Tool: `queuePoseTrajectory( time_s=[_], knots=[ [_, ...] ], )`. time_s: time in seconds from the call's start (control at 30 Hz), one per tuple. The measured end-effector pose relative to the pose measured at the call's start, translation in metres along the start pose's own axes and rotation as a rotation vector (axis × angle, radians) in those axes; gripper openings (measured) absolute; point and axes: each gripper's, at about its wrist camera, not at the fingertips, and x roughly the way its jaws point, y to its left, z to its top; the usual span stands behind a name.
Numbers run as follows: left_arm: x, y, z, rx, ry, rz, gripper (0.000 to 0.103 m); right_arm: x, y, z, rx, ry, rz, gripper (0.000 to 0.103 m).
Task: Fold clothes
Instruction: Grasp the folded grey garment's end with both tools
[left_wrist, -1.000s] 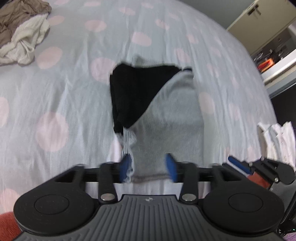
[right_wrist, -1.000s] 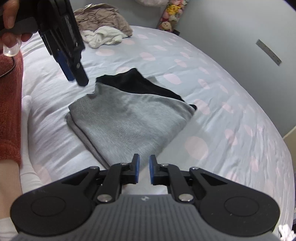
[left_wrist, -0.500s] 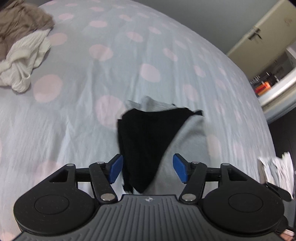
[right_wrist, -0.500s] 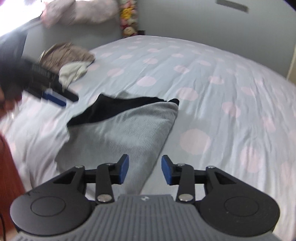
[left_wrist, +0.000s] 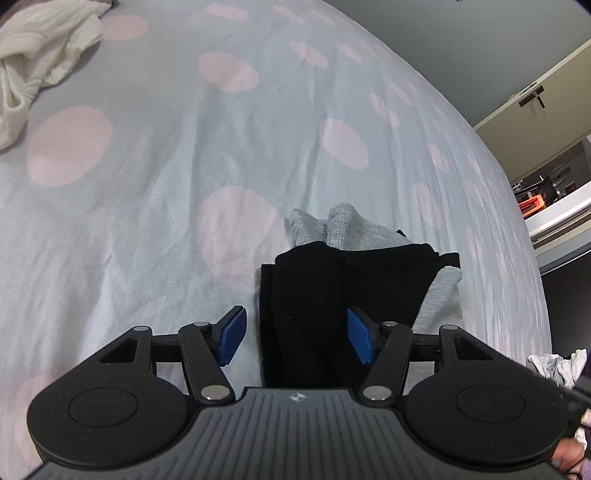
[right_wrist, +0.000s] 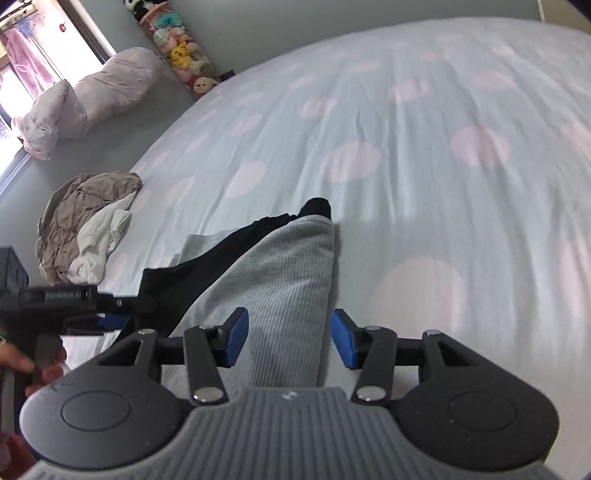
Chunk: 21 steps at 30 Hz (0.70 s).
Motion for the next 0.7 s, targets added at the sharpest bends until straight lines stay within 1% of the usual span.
queuePoseTrajectory(
  time_s=[0.07, 0.13, 0.27, 0.33, 0.47, 0.7],
  knots=[
    [0.002, 0.000, 0.000, 0.027, -0.007, -0.006, 0.058, 0.009, -0.003, 0.007, 0.002, 0.003, -0.001, 0.054],
    [0.005, 0.000, -0.001, 0.045, -0.017, -0.014, 0.058, 0.016, -0.009, 0.012, 0.020, -0.001, 0.007, 0.058],
    [0.011, 0.001, -0.002, 0.065, -0.037, -0.040, 0.061, 0.031, -0.025, 0.013, 0.101, 0.009, 0.039, 0.059],
    [0.015, -0.001, 0.000, 0.082, -0.042, -0.049, 0.062, 0.035, -0.028, 0.012, 0.116, 0.005, 0.057, 0.059],
    [0.021, -0.003, 0.003, 0.100, -0.065, -0.068, 0.064, 0.042, -0.026, 0.012, 0.091, -0.013, 0.074, 0.060],
    [0.030, -0.017, 0.005, 0.173, -0.084, -0.040, 0.064, 0.051, -0.013, 0.008, 0.016, -0.050, 0.062, 0.060]
  ],
)
